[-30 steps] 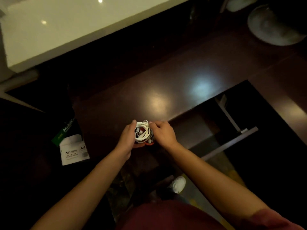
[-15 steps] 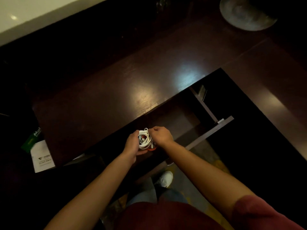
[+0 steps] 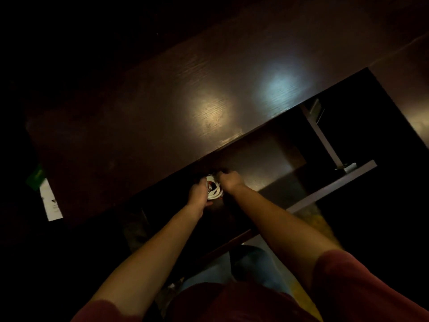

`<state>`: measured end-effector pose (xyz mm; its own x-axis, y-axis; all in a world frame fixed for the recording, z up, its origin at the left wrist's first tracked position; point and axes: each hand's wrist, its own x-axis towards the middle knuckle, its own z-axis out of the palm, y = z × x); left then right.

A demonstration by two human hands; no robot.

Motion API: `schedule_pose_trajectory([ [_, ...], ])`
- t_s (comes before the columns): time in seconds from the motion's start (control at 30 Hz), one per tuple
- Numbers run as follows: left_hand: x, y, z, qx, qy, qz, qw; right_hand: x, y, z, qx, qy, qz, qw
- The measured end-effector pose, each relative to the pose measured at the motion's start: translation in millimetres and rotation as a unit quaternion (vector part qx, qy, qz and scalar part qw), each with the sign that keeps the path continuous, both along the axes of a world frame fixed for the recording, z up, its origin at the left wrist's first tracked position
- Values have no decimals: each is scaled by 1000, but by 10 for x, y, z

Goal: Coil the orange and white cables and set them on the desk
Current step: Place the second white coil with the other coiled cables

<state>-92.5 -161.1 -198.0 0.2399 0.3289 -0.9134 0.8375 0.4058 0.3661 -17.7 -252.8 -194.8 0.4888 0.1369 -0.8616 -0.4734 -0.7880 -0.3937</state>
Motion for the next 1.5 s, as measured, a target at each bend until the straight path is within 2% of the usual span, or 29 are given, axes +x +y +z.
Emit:
schedule_pose_trajectory([
  [0.13, -47, 85, -303, 15, 20, -20, 999, 25, 7, -106, -7, -6, -16, 1000],
  [0.27, -58, 172, -262, 92, 12, -152, 984, -7, -10, -22, 0, -18, -3, 1000],
  [0.37, -63, 190, 86, 180, -33, -295, 938, -13, -168, 308, 18, -98, 34, 994],
  [0.43, -119, 190, 415, 218, -72, -378, 897, -50, -398, 636, 41, -197, 57, 978],
  [0.5, -204, 189, 784, 256, -128, -454, 844, -184, -730, 1004, 83, -315, 28, 945],
  [0.53, -250, 198, 973, 293, -173, -484, 806, -308, -932, 1163, 104, -379, -13, 919],
  [0.57, -268, 214, 1164, 347, -226, -512, 752, -459, -1134, 1320, 109, -440, -62, 889],
  [0.63, -245, 292, 1445, 466, -303, -560, 615, -816, -1508, 1458, 73, -493, -165, 851],
  [0.67, -193, 353, 1524, 505, -318, -578, 556, -1003, -1654, 1404, 52, -476, -219, 850],
  [0.7, -132, 421, 1563, 527, -312, -598, 517, -1185, -1771, 1295, 41, -434, -270, 858],
  [0.77, 31, 583, 1523, 548, -273, -633, 474, -1504, -1874, 945, 40, -307, -340, 888],
  [0.87, 258, 811, 1352, 543, -198, -674, 461, -1783, -1864, 386, 93, -112, -345, 927],
  [0.93, 358, 915, 1275, 537, -170, -681, 469, -1867, -1809, 65, 125, -46, -329, 935],
  [1.0, 401, 955, 1243, 532, -160, -681, 478, -1876, -1707, -139, 151, -35, -335, 929],
  [1.1, 423, 982, 1253, 525, -159, -675, 493, -1749, -1593, -39, 186, -60, -369, 909],
  [1.3, 542, 1218, 1360, 551, -109, -679, 473, -1537, -1547, -115, 155, -85, -313, 933],
  [1.5, 617, 1330, 1347, 547, -96, -657, 509, -1084, -1196, -83, 166, -83, -264, 947],
])
